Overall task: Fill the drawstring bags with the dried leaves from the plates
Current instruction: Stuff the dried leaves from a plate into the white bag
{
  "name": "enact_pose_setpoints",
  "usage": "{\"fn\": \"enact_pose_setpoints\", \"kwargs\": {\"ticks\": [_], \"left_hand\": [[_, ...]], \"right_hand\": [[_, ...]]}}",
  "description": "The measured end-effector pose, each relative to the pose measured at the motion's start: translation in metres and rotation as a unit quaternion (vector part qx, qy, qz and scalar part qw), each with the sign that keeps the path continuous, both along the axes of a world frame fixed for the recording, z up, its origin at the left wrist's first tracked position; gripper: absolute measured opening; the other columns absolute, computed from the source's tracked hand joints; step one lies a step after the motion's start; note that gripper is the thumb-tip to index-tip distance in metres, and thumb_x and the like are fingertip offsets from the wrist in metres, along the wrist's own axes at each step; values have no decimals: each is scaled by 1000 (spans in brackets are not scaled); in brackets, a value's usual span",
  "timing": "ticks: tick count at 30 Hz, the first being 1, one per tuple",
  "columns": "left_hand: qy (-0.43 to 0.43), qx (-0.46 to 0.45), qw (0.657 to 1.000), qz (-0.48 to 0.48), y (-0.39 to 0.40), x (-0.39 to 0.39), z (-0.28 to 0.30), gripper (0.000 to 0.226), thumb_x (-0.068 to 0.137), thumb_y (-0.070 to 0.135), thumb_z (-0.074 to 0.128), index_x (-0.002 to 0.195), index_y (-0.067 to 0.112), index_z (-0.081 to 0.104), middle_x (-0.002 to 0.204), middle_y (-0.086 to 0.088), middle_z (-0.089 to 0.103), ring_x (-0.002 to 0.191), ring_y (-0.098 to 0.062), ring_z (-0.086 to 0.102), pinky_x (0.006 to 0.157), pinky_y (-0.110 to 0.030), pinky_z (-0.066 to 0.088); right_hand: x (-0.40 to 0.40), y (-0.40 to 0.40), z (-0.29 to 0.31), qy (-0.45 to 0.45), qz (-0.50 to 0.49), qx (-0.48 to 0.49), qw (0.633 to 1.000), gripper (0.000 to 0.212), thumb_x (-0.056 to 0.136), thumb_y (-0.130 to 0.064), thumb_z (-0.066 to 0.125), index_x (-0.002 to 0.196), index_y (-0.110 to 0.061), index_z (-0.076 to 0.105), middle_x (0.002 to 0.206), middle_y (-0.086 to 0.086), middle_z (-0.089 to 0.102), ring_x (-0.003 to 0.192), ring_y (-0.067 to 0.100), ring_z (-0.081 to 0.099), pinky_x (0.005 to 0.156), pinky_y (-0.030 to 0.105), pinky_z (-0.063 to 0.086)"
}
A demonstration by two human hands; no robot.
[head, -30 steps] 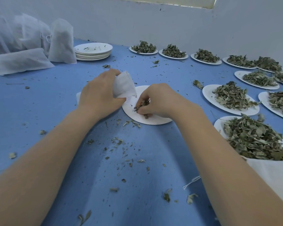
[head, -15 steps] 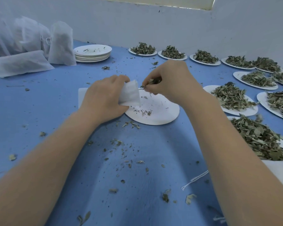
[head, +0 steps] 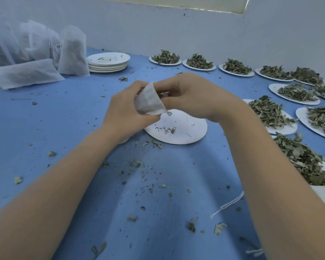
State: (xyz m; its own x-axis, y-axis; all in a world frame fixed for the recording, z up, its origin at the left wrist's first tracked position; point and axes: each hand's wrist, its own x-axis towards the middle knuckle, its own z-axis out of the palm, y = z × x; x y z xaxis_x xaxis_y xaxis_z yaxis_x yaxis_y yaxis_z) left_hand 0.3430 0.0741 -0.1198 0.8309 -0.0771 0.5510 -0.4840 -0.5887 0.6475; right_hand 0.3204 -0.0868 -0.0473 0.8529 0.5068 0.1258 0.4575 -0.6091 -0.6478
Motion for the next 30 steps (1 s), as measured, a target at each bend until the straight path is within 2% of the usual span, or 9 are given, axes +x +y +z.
{"fn": "enact_pose_setpoints", "kwargs": {"ticks": [6,9,14,16,18,20,22,26,30], "left_hand": [[-4,-30,1000,-6,1,-1,1,49,57,36,75,100,38,52,86,19,61,77,0,55,62,-8,39],[-3,-37,999,-7,2,-1,1,51,62,29,83,105,31,55,92,14,63,81,-5,58,63,-9,41],[-7,-28,1000,-7,2,-1,1,46,62,33,81,97,40,50,84,21,59,77,7,54,60,-4,37],[-5,-27,1000,-7,2,-2,2,46,60,38,77,96,43,49,83,23,58,77,9,53,61,-3,36],[0,-25,1000,-7,2,-2,2,45,58,41,72,98,41,50,84,22,59,78,7,54,62,-4,37],[-1,-20,1000,-14,1,-2,2,46,58,39,72,98,40,51,83,22,60,77,8,53,62,-4,37],[-8,-10,1000,-17,0,-2,2,46,58,37,71,99,39,51,83,21,60,77,7,53,63,-5,38],[-12,-4,1000,-22,-5,-4,1,42,56,40,66,95,38,51,77,22,56,73,11,50,61,-3,34],[-8,0,1000,-22,-3,-2,0,48,57,44,70,100,41,49,81,24,56,76,12,51,62,-1,34]], "right_hand": [[0,6,-1,-64,-79,51,994,21,77,-16,72,93,-31,71,85,-19,68,78,-3,66,59,22,53],[1,8,-2,-71,-92,50,992,20,78,-15,70,88,-32,68,90,-16,68,79,-5,65,67,36,57],[-3,2,3,-27,-42,41,998,34,83,-4,58,100,-30,72,94,-14,72,90,0,66,85,42,54],[-1,1,3,-27,-48,39,998,42,83,3,51,100,-29,73,93,-15,72,90,0,66,84,36,55],[0,3,1,-32,-71,59,995,33,81,0,57,95,-26,74,85,-16,71,79,-4,66,63,21,55],[2,9,-3,-52,-102,77,990,18,79,-7,66,85,-23,72,77,-14,68,63,-4,61,47,8,40],[4,17,-8,-96,-128,55,986,16,80,-9,64,80,-24,69,75,-8,67,63,-1,58,48,6,38],[9,26,-17,-117,-143,-18,983,14,84,-11,58,83,-15,71,84,5,71,72,14,58,56,22,43],[7,18,-14,-90,-106,0,990,23,87,-9,53,89,-21,72,76,-5,68,72,13,56,60,15,43]]}}
